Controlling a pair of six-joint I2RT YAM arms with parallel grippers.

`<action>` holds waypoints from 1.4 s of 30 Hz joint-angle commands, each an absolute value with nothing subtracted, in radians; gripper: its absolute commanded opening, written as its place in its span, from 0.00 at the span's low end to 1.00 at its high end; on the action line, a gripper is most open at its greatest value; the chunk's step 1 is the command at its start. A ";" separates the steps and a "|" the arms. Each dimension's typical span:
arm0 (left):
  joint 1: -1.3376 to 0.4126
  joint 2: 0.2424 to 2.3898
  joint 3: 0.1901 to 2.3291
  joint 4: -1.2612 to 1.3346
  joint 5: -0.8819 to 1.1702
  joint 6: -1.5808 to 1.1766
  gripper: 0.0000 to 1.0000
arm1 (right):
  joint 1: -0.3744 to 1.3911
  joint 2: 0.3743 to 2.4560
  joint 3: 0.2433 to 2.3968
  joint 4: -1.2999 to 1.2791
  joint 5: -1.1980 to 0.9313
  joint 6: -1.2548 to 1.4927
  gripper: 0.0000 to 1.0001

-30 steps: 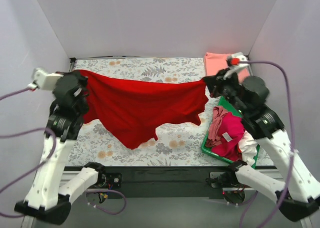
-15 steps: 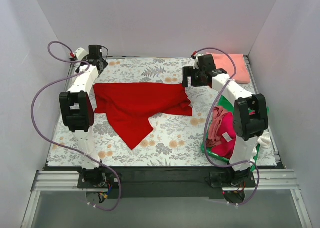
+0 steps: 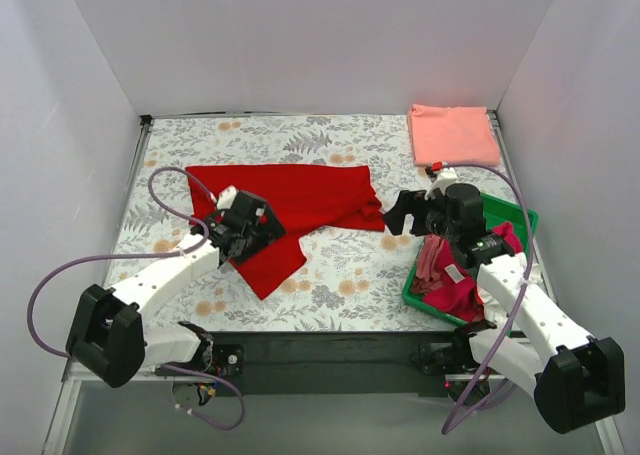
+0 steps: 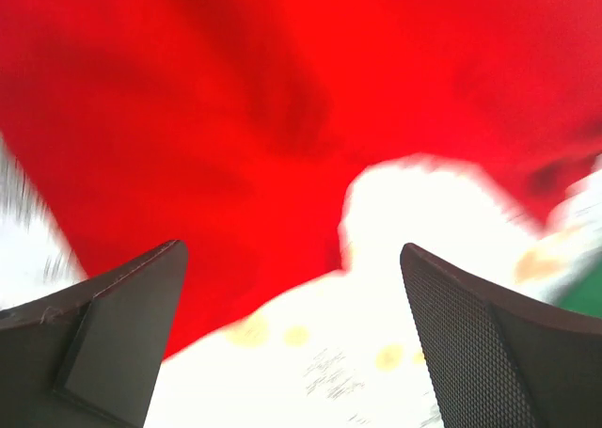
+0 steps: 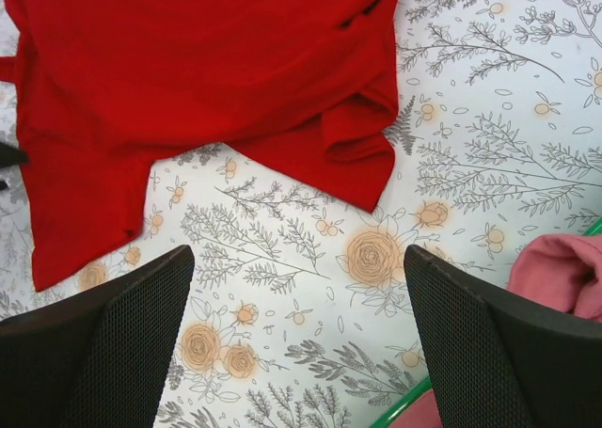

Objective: Fold and stack the t-shirts
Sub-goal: Flatten the tshirt out

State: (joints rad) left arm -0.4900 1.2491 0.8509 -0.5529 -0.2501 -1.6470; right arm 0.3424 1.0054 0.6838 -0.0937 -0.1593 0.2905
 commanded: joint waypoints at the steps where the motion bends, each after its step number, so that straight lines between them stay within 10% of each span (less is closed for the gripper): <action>1: -0.584 1.192 0.759 -0.659 -0.259 -1.805 0.96 | 0.344 0.939 0.640 0.020 -0.182 0.328 0.98; 23: -0.804 1.255 0.638 -0.783 -0.373 -2.079 0.77 | 0.342 0.933 0.571 0.029 -0.247 0.302 0.98; 32: -0.776 1.342 0.641 -0.773 -0.413 -2.089 0.33 | 0.344 0.933 0.561 0.029 -0.238 0.298 0.98; 39: -0.703 1.367 0.676 -0.732 -0.414 -1.997 0.34 | 0.342 0.943 0.560 0.028 -0.236 0.285 0.98; 41: -0.689 1.371 0.678 -0.707 -0.405 -1.970 0.22 | 0.344 0.951 0.561 0.028 -0.236 0.282 0.98; 42: -0.689 1.376 0.680 -0.700 -0.391 -1.961 0.00 | 0.342 0.953 0.563 0.028 -0.232 0.282 0.98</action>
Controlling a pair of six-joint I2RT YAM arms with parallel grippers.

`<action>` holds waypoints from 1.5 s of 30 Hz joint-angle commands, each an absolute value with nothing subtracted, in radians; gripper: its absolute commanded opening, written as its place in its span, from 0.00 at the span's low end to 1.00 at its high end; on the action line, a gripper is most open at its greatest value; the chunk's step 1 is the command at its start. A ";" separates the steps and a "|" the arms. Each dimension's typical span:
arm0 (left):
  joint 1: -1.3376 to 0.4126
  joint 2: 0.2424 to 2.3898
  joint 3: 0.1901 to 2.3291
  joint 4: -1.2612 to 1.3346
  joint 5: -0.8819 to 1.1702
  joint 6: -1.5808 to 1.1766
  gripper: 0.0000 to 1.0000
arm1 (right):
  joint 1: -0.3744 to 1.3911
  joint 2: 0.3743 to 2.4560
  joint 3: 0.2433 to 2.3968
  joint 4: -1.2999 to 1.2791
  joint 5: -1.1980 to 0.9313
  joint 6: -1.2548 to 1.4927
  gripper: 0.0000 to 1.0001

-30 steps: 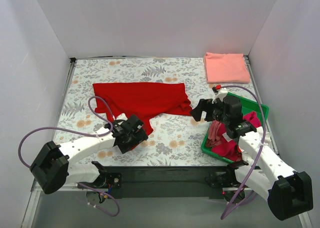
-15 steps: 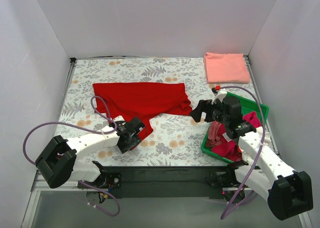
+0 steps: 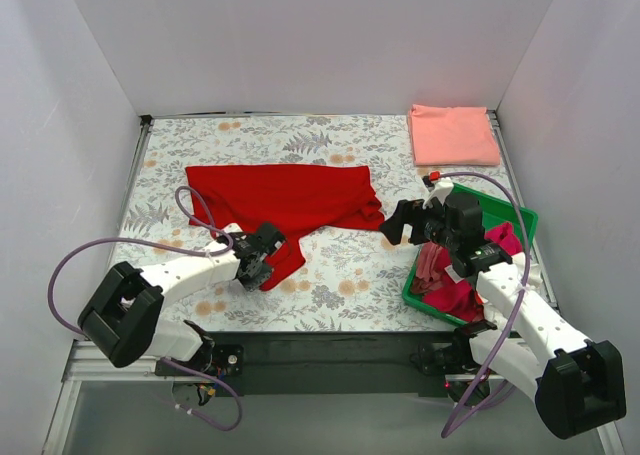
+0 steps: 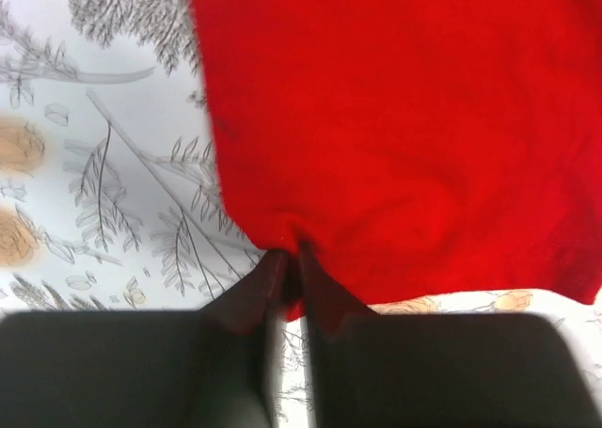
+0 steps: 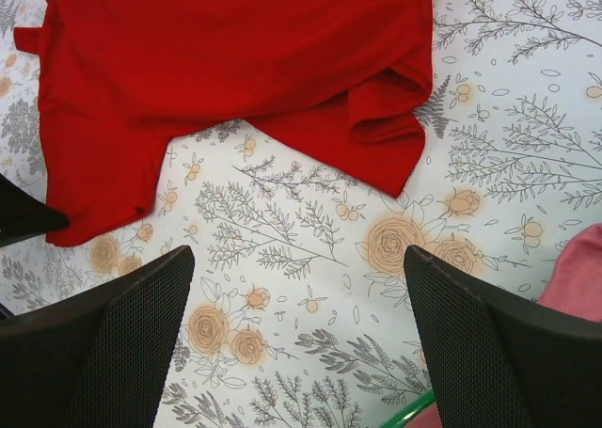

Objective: Fold and stack the t-shirts
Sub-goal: Flatten the tshirt out

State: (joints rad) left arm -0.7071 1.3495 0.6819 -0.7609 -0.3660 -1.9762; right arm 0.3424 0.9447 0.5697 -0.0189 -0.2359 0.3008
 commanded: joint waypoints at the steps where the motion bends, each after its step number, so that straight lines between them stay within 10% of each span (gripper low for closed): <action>1: -0.686 1.376 0.681 -0.692 -0.387 -1.945 0.00 | 0.342 0.957 0.564 0.028 -0.227 0.282 0.98; 21: -0.013 1.118 1.236 -0.669 -0.587 -1.653 0.00 | 0.509 1.350 0.859 -0.156 0.078 0.150 0.98; 36: -0.002 1.121 1.189 -0.637 -0.601 -1.628 0.00 | 0.586 1.597 1.035 -0.089 0.024 0.141 0.94; 45: 0.032 1.161 1.183 -0.606 -0.580 -1.609 0.00 | 0.634 1.764 1.152 -0.063 -0.138 0.087 0.75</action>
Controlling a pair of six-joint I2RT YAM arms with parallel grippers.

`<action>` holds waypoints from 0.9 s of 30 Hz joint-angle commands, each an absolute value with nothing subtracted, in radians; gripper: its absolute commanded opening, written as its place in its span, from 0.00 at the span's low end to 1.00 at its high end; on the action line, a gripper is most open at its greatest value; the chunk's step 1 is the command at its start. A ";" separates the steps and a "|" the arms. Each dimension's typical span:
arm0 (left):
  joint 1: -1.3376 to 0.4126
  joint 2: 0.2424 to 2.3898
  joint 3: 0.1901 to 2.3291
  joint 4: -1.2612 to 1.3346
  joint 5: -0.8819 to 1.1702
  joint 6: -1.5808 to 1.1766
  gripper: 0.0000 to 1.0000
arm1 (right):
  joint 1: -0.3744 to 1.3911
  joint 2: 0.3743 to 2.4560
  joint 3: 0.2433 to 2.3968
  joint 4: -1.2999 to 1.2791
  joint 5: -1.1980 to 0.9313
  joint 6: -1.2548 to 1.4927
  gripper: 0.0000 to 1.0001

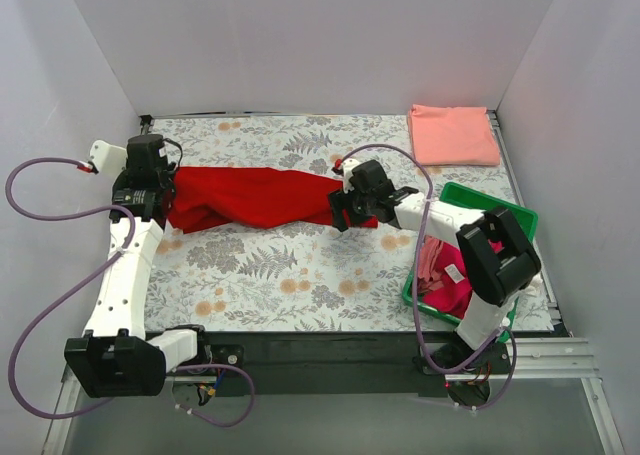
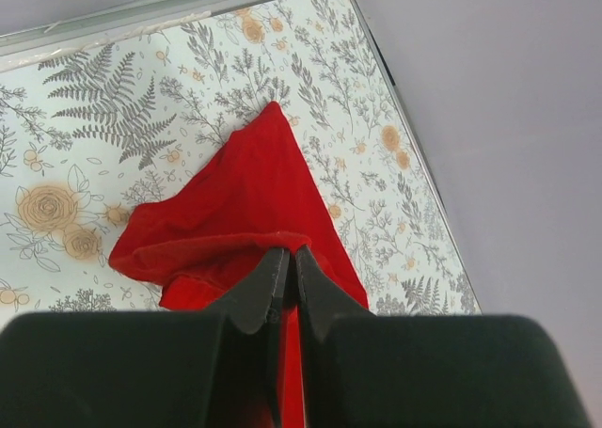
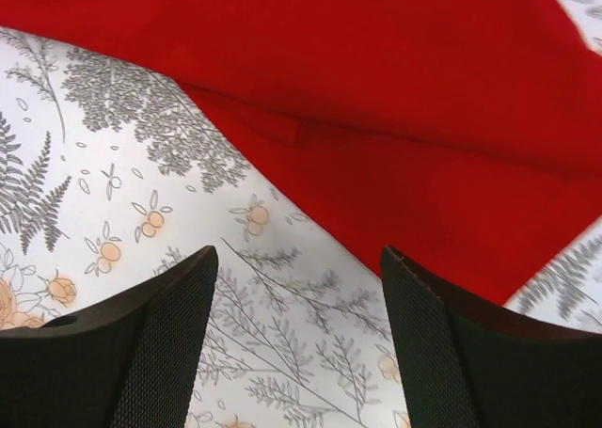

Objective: Fold and stack the t-shirts
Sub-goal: Flatten the tshirt out

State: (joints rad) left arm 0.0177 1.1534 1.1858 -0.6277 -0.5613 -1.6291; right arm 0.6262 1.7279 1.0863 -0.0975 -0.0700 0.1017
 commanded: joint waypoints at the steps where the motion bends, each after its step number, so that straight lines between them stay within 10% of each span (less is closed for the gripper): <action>1: 0.037 1.170 1.183 -0.603 -0.577 -1.609 0.00 | 0.637 1.794 1.167 -0.063 -0.149 0.090 0.70; 27: 0.072 1.203 1.170 -0.574 -0.505 -1.578 0.00 | 0.653 2.040 1.359 -0.009 -0.209 0.205 0.41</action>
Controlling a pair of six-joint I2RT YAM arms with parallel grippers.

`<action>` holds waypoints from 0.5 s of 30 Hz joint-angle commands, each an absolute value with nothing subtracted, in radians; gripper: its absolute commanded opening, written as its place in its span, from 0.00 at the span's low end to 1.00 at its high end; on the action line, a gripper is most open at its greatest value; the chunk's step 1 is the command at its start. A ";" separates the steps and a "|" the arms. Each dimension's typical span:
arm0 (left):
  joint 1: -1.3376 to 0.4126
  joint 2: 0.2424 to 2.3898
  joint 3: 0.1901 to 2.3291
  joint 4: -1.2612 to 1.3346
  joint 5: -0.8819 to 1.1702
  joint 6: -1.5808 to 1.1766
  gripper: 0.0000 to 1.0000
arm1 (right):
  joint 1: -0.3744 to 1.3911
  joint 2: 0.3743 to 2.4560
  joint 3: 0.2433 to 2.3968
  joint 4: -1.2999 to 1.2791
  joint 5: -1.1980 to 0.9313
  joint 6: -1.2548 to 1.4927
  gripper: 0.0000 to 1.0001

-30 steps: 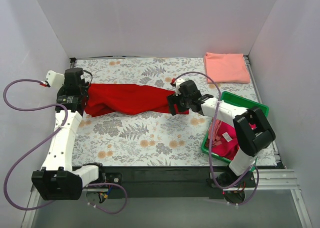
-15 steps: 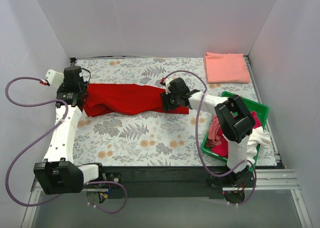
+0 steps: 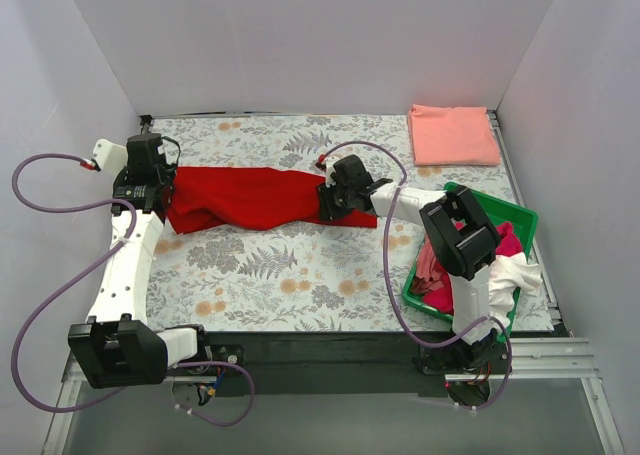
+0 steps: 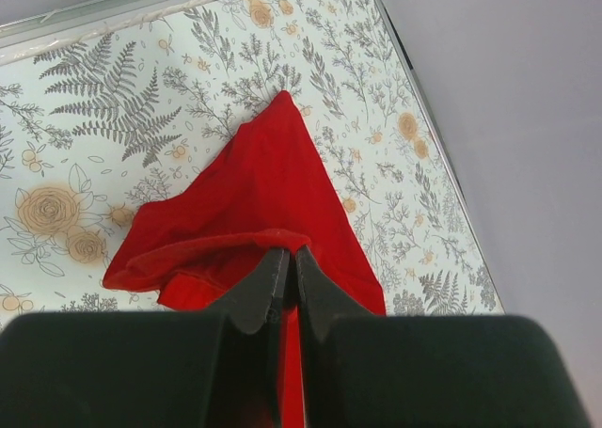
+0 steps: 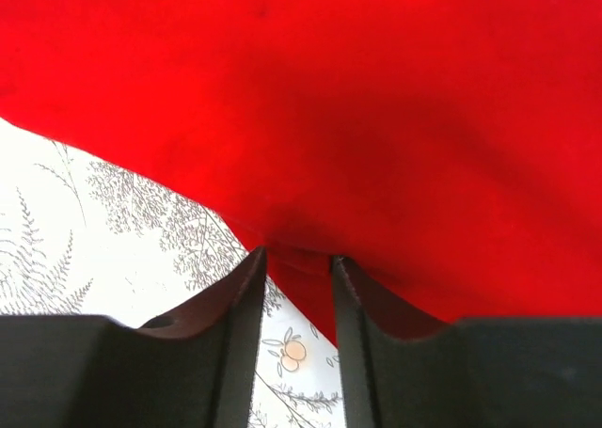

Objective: Fold and stack the t-shirts
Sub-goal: Flatten the tshirt out

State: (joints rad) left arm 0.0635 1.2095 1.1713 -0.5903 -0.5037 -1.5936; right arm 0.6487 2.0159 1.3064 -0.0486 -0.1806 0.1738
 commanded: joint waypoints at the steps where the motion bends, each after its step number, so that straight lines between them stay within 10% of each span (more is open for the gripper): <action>1: 0.071 1.203 1.170 -0.574 -0.503 -1.580 0.00 | 0.655 2.048 1.364 -0.011 -0.207 0.210 0.38; 7: 0.072 1.200 1.170 -0.577 -0.502 -1.577 0.00 | 0.658 2.040 1.356 0.017 -0.202 0.232 0.09; 15: 0.074 1.180 1.160 -0.577 -0.474 -1.580 0.00 | 0.669 1.823 1.188 0.015 -0.140 0.236 0.01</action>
State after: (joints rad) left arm 0.0647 1.2091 1.1709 -0.5903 -0.4835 -1.5921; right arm 0.6579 1.9606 1.2457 -0.0170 -0.1669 0.2272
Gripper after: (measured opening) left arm 0.019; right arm 0.023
